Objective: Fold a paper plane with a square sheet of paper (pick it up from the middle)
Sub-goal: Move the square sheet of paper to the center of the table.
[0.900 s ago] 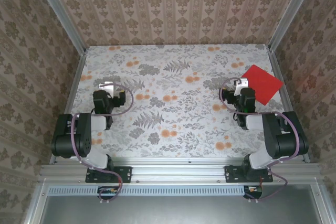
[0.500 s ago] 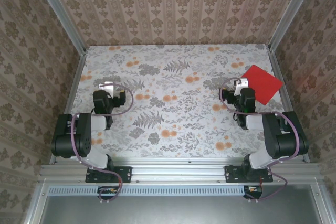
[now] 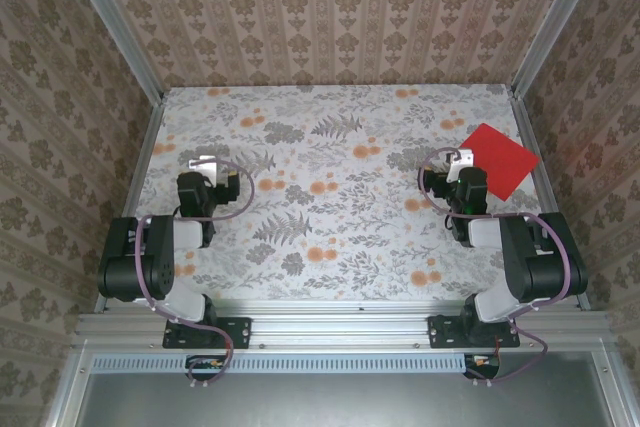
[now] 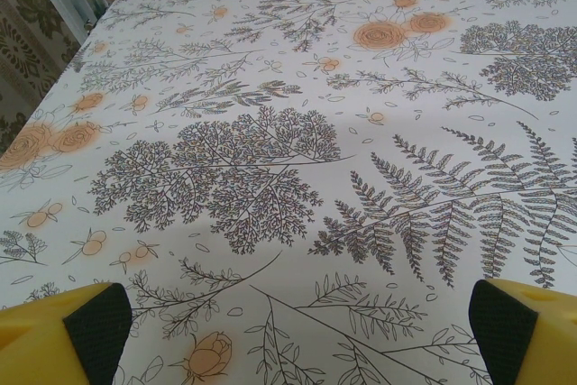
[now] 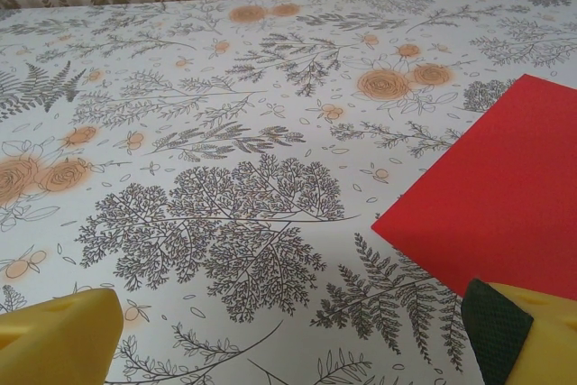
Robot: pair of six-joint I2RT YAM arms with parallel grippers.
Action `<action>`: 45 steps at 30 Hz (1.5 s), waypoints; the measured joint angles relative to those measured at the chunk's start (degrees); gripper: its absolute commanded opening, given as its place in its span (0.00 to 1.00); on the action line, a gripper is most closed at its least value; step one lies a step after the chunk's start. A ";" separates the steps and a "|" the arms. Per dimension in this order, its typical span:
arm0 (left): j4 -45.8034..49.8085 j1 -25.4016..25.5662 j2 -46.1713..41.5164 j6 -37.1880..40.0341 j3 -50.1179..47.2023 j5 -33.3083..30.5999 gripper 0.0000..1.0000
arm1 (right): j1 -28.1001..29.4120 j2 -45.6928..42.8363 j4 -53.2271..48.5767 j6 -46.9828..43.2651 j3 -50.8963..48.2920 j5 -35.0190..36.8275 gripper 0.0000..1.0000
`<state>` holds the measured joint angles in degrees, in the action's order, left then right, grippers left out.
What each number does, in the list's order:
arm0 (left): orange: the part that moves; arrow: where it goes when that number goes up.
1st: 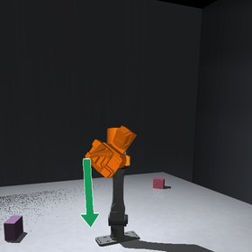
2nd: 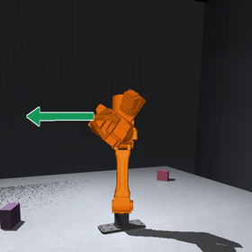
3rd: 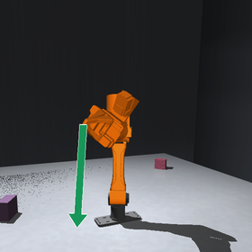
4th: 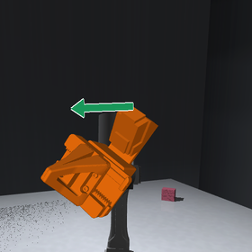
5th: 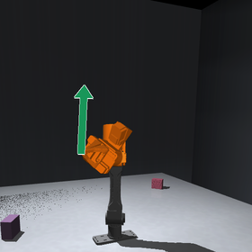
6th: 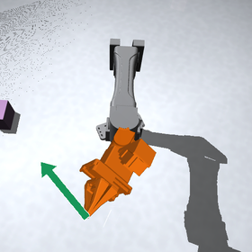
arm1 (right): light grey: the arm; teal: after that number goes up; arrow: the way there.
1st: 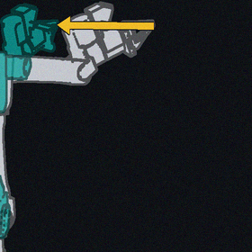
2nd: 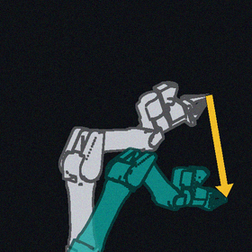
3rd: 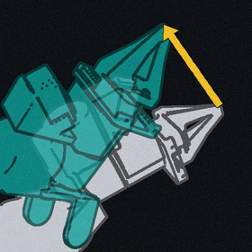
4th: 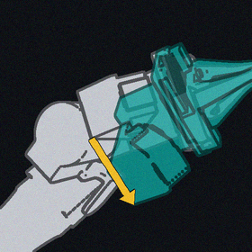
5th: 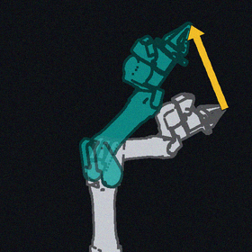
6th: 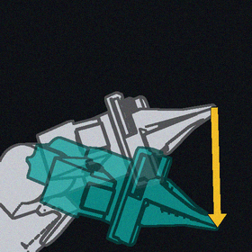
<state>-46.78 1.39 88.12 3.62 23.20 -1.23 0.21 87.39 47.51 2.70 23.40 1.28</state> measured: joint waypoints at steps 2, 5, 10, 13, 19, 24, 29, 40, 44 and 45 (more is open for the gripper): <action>0.02 0.02 -0.13 -0.02 0.00 -0.07 1.00 | 0.00 -0.02 -0.17 0.00 0.02 0.00 1.00; 2.49 0.13 -3.48 -0.15 -0.31 -0.70 1.00 | 0.00 -2.10 -5.92 0.02 1.31 -0.02 1.00; 13.79 0.87 -14.19 -2.69 2.99 -3.13 1.00 | -0.07 -8.39 -18.25 0.42 9.03 -0.50 1.00; 21.42 1.22 -17.75 -6.10 7.45 -3.21 1.00 | -0.07 -10.47 -23.85 1.62 13.99 -1.07 1.00; 33.70 1.68 -20.37 -14.97 14.03 1.49 1.00 | -0.63 -6.91 -37.18 6.49 25.53 -1.16 1.00; 40.96 3.56 -19.06 -22.45 17.86 8.37 1.00 | -3.50 0.92 -48.30 12.76 34.64 -0.22 1.00; 43.60 6.67 -15.54 -27.06 20.87 14.10 1.00 | -8.44 7.02 -57.20 18.62 40.13 0.66 1.00; 42.95 14.19 -3.61 -33.16 28.89 22.60 1.00 | -13.57 14.95 -67.98 23.28 48.33 4.46 1.00; 41.68 16.85 0.68 -35.08 31.23 24.11 1.00 | -14.14 19.19 -71.06 23.34 52.15 5.35 1.00; 41.48 17.40 1.49 -35.45 31.78 24.30 1.00 | -14.27 20.28 -71.91 23.47 53.24 5.62 1.00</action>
<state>-5.30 18.79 89.60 -31.83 54.98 23.07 -14.06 107.68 -24.40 26.17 76.64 6.90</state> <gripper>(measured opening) 0.994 0.996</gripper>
